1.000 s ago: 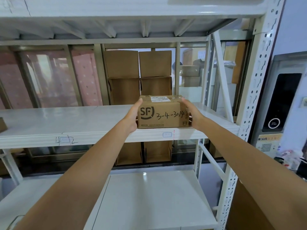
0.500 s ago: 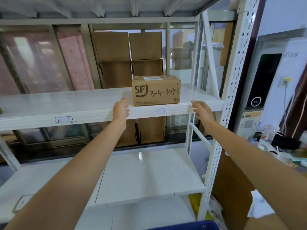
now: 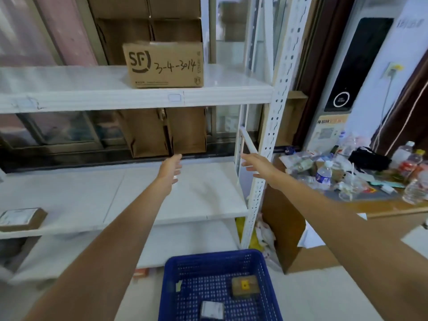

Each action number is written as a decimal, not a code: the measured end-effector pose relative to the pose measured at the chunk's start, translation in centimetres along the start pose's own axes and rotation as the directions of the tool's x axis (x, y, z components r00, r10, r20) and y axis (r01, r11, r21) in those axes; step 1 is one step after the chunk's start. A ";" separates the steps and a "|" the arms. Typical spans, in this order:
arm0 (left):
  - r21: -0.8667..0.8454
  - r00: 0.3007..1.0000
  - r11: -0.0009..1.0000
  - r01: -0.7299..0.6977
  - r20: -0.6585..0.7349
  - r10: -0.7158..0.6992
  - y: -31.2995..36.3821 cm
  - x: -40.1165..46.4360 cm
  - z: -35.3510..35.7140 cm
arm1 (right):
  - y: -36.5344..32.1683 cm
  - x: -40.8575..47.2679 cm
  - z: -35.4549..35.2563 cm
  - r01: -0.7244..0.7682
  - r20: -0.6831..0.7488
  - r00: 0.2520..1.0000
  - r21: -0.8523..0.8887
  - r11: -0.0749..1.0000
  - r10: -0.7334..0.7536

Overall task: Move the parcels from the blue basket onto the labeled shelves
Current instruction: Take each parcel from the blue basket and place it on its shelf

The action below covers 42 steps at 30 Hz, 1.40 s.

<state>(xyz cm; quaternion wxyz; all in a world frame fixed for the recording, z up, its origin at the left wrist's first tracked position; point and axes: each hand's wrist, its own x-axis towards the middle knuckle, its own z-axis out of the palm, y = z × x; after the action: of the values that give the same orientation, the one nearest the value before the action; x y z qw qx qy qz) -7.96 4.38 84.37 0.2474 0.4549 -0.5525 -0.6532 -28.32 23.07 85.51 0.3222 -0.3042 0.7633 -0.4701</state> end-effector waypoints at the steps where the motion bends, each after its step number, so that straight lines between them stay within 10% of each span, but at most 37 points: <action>1: 0.023 0.999 0.999 0.033 0.016 -0.034 -1.8 -0.2 0.7 | 1.7 -0.1 0.0 -0.020 0.022 1.000 -0.030 0.999 0.021; 10: 0.188 0.949 0.943 0.273 0.106 -0.296 -19.3 2.7 3.4 | 20.7 0.9 4.6 -0.240 0.086 0.965 -0.104 0.965 0.249; 28: 0.425 0.801 0.714 0.557 -0.047 -0.597 -76.9 20.4 5.3 | 76.8 14.3 31.0 -0.504 0.278 0.756 -0.331 0.798 0.593; 42: 0.524 0.635 0.539 0.660 -0.005 -0.772 -93.0 26.7 5.1 | 89.4 18.1 38.9 -0.643 0.432 0.555 -0.320 0.696 0.711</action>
<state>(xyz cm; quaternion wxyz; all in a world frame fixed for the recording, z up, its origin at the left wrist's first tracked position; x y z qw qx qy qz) -8.07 9.64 -12.35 -0.2291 0.6097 -0.4828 -0.5853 -23.45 22.27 -13.57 0.6538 -0.1223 0.7296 -0.1587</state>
